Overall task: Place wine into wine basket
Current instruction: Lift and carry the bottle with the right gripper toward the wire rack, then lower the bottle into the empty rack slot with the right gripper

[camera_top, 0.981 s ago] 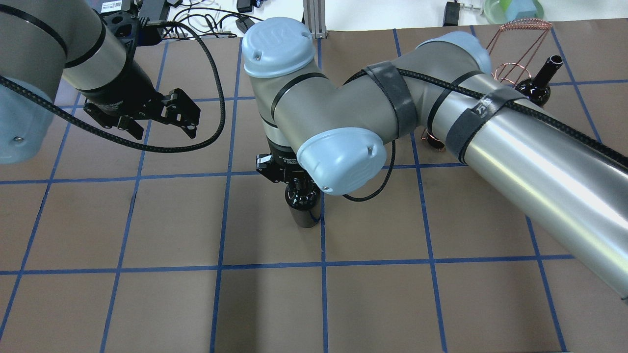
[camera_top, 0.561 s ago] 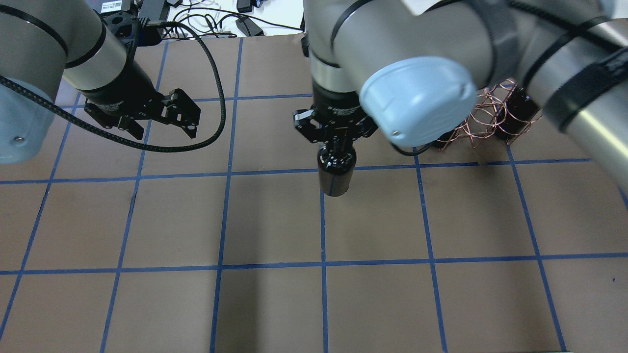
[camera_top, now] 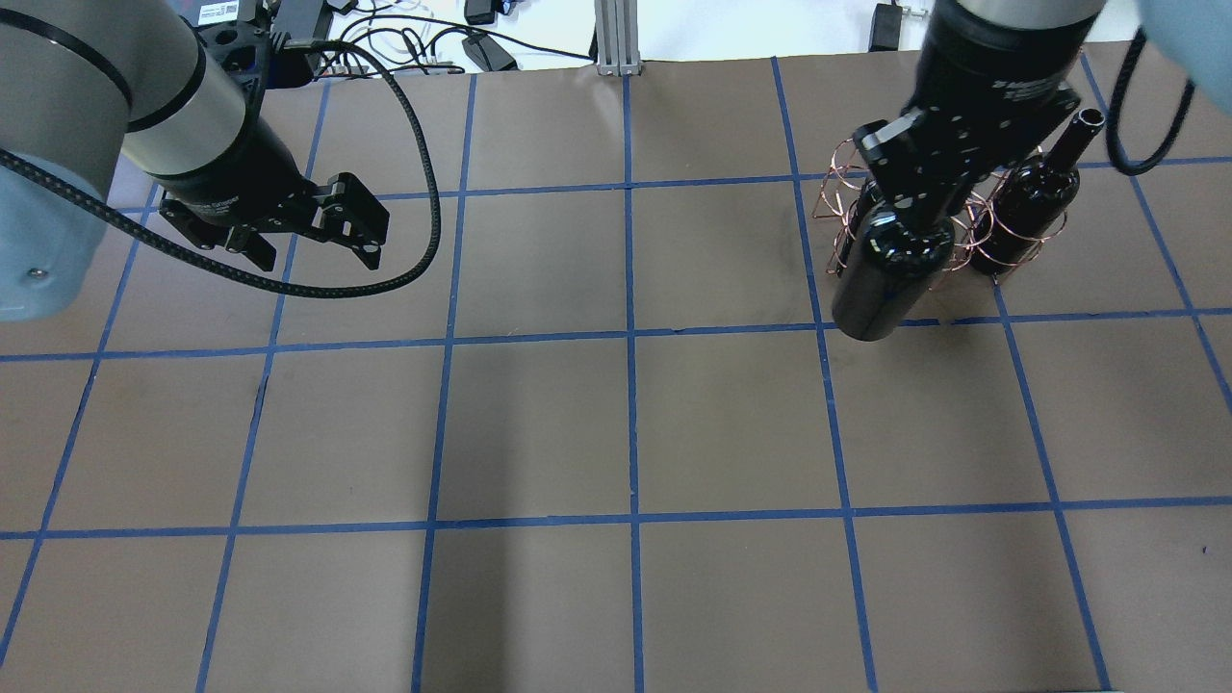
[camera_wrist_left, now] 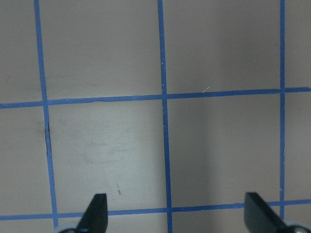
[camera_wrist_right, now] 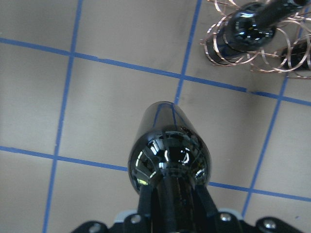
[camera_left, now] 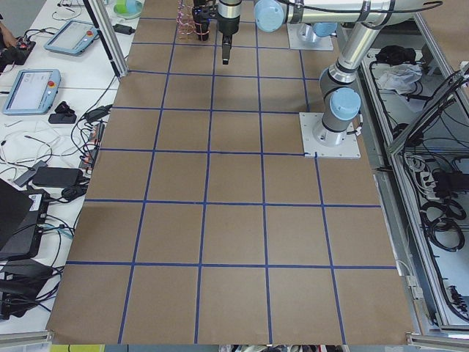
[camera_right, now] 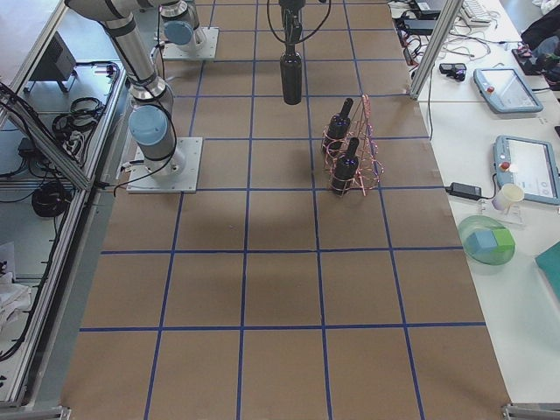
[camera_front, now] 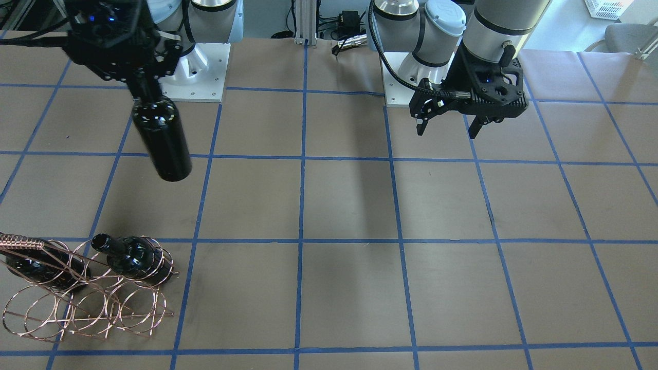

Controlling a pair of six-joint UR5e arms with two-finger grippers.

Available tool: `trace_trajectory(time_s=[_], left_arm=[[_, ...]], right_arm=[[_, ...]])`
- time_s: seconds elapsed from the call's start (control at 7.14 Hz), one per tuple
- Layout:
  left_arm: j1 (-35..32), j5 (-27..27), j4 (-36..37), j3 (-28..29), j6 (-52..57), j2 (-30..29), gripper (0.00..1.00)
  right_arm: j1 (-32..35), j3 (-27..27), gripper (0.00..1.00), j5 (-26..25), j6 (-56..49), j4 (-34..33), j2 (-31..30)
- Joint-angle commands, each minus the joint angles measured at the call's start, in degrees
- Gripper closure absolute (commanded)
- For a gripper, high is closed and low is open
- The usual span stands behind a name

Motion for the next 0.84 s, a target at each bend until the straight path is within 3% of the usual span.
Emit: trace_trajectory(time_s=[0.0,0.14,0.7], left_arm=[[0.0,0.6,0.0,0.0,0.1,0.0,0.00],[0.0,1.2,0.0,0.0,0.1,0.0,0.00],[0.0,1.2,0.0,-0.1,0.3,-0.6,0.00]], right_arm=[[-10.8,-1.6,1.00,-1.6,-14.2,0.5,-0.7],[-14.4,-2.3,1.00,-1.2,-19.5,0.0,0.0],[-14.6,-5.4,1.00,-1.0,-20.8,-7.1,6.9]])
